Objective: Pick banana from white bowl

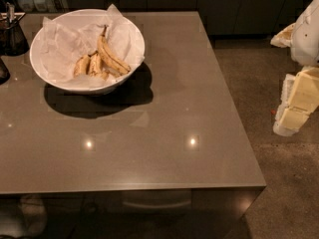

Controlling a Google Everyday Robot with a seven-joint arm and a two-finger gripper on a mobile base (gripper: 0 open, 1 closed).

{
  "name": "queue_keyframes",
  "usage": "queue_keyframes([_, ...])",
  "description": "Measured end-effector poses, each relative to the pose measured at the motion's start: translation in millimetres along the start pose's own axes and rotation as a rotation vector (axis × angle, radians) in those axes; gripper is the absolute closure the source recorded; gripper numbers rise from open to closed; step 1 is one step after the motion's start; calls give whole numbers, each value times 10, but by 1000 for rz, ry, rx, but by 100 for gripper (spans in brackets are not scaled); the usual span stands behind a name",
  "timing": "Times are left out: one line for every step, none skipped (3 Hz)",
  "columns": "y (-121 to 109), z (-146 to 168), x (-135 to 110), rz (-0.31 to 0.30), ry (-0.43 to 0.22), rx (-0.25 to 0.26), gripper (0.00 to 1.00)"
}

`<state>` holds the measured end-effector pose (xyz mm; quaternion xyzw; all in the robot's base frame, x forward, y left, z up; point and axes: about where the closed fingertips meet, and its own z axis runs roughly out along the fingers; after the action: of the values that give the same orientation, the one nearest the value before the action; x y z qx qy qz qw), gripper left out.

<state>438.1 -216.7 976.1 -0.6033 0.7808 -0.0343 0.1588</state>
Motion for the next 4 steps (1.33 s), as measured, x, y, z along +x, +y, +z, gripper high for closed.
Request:
queue_keyframes([0,0,0,0,0,0,0])
queue_keyframes([-64,-12,-61,33,1,25,0])
queue_keyframes([-281,124,-213,99,36,-11,0])
queue_keyframes([-481,387,-434,119,81,-90,0])
